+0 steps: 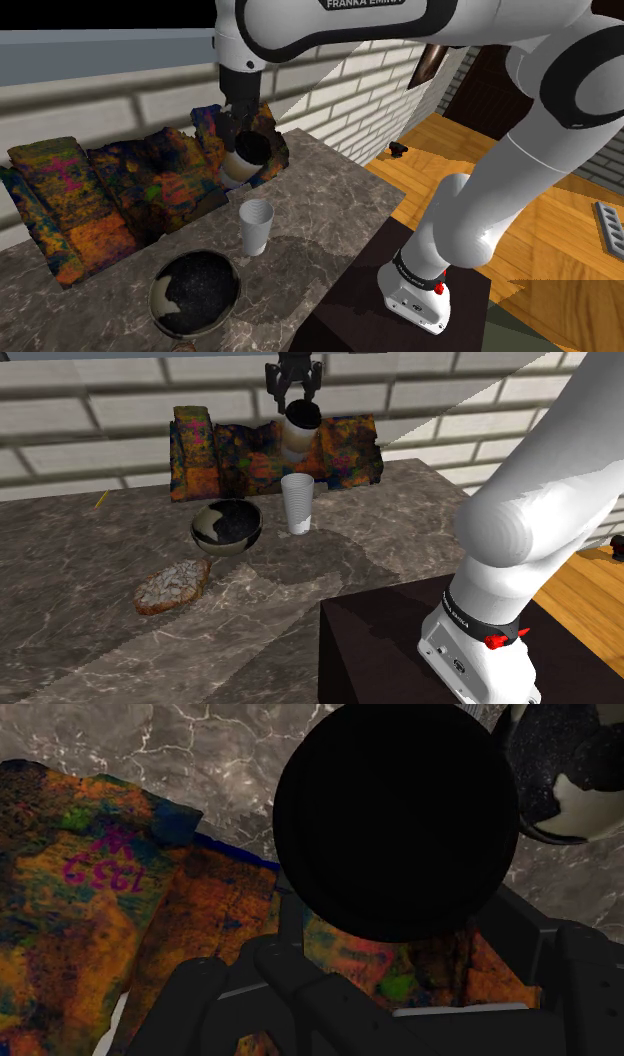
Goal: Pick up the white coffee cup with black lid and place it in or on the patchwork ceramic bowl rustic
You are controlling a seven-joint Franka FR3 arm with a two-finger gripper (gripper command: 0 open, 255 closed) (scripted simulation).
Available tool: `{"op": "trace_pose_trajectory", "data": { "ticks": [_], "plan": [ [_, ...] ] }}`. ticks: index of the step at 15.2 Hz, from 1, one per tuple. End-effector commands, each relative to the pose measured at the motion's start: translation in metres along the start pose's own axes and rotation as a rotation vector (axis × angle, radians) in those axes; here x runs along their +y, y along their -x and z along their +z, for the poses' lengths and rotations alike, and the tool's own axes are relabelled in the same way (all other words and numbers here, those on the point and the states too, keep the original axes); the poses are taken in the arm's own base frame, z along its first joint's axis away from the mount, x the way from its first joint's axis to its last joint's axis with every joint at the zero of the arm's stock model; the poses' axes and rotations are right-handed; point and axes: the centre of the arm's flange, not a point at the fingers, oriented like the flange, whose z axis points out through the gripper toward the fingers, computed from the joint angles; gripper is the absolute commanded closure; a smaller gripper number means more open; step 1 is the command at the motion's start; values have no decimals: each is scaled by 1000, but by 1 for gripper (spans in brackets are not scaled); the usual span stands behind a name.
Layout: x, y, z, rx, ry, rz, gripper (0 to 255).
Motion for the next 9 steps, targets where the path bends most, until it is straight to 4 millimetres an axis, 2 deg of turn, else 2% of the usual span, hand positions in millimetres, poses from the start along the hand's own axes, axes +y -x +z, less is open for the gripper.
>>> {"op": "trace_pose_trajectory", "data": {
  "ticks": [1, 9],
  "plan": [
    [-27, 0, -3, 1, 0, 2, 255],
    [-132, 0, -13, 1, 0, 2, 255]
  ]
}}
